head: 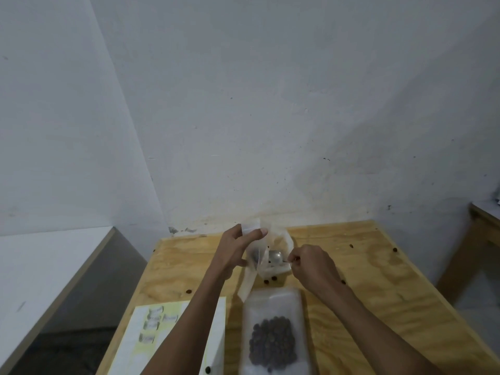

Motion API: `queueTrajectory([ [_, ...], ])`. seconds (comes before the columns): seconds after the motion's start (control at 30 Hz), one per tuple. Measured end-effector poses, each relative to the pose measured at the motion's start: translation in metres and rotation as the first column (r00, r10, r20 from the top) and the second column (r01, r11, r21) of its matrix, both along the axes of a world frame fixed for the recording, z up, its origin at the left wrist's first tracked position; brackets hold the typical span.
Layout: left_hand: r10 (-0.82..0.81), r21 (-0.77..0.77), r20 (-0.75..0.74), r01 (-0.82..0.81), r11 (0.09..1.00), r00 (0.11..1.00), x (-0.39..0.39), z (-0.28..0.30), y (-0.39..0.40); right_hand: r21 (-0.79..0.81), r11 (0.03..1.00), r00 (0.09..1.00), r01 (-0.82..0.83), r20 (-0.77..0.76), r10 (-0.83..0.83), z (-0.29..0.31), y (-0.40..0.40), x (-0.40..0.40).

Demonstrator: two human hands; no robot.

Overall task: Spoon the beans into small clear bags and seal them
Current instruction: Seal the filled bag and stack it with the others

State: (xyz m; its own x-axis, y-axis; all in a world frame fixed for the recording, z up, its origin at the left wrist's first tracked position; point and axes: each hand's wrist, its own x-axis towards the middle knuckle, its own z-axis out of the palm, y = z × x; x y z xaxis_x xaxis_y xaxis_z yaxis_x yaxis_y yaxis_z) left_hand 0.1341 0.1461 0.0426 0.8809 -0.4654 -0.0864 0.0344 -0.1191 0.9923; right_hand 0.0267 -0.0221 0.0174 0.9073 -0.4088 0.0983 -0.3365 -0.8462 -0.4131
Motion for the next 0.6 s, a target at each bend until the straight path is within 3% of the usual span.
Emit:
queueTrajectory([
  [0.23, 0.133, -0.143, -0.220, -0.167, 0.976, 0.966, 0.019, 0.021, -0.024, 0.333, 0.943, 1.000, -0.006, 0.028, -0.004, -0.010, -0.003, 0.011],
  [0.33, 0.160, -0.155, -0.239, -0.200, 0.967, 0.958, 0.028, 0.031, -0.029, 0.458, 0.889, 0.999, 0.001, 0.029, -0.016, -0.011, -0.008, 0.012],
  [0.6, 0.185, -0.117, -0.222, -0.214, 0.970, 0.957, 0.035, 0.016, -0.024, 0.532, 0.846, 0.999, 0.043, 0.004, -0.053, -0.014, -0.013, 0.014],
])
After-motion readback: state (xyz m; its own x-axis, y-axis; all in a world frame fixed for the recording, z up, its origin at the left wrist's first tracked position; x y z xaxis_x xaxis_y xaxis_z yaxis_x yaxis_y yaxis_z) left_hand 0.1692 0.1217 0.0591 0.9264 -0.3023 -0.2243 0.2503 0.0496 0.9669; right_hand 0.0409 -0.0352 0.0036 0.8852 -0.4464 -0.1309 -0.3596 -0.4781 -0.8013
